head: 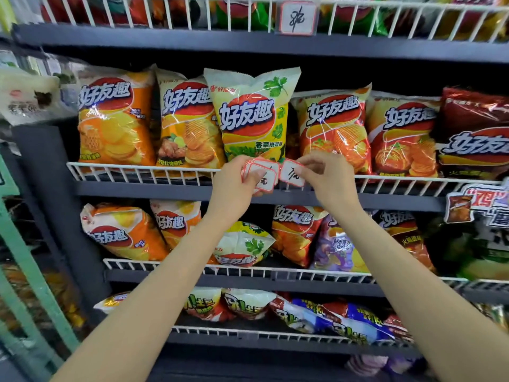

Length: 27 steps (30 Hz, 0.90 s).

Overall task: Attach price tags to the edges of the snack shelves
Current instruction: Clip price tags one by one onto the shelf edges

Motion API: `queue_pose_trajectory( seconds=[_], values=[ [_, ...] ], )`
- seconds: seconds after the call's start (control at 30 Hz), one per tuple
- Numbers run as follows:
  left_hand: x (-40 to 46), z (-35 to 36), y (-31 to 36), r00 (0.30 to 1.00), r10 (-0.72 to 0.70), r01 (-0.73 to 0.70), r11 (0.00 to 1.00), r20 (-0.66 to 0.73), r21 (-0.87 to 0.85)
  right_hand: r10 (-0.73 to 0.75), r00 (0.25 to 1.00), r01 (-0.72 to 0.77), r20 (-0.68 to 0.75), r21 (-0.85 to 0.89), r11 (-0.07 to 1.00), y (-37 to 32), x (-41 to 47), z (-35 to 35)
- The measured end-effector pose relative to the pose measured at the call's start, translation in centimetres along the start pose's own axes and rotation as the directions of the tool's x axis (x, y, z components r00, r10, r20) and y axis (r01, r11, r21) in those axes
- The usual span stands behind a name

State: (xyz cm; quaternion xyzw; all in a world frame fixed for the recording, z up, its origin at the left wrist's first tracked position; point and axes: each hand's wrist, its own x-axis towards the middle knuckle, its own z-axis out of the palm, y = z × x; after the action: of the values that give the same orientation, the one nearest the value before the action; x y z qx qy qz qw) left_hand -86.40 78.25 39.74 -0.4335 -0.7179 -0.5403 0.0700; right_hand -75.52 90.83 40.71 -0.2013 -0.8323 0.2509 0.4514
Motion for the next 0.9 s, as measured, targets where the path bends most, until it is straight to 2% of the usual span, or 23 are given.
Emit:
queue_pose_trajectory(
  seconds=[0.1,0.17,0.3,0.47,0.57,0.77,0.9],
  values=[
    [-0.2,1.4,-0.7,0.996,-0.07,0.068,0.997,0.059,0.034,0.013,0.999,-0.017,-0.047,-0.076,0.997,1.0,0.1,-0.1],
    [-0.2,2.2,-0.7,0.987,-0.103,0.105,0.994,0.125,-0.007,0.016,0.998,-0.022,-0.065,-0.096,0.995,1.4,0.1,-0.1],
    [-0.3,3.1,-0.9,0.961,-0.148,0.15,0.989,0.234,0.012,-0.018,0.999,0.013,-0.037,-0.137,0.99,1.9,0.1,-0.4],
    [-0.7,3.5,-0.5,0.934,-0.129,0.139,0.99,0.333,-0.006,-0.049,0.999,0.043,-0.02,-0.204,0.978,2.6,0.1,-1.0],
    [-0.7,3.7,-0.1,0.937,-0.116,0.116,0.993,0.331,0.018,-0.061,0.997,0.049,-0.049,-0.224,0.973,2.6,0.1,-1.1],
    [-1.0,4.5,-0.6,0.923,-0.141,0.178,0.982,0.357,-0.071,-0.151,0.987,0.131,-0.06,-0.262,0.956,1.7,-0.2,-1.2],
    [-1.3,4.7,-0.6,0.939,-0.121,0.141,0.989,0.321,-0.041,-0.165,0.985,0.144,-0.045,-0.302,0.942,2.0,-0.2,-1.1]
  ],
)
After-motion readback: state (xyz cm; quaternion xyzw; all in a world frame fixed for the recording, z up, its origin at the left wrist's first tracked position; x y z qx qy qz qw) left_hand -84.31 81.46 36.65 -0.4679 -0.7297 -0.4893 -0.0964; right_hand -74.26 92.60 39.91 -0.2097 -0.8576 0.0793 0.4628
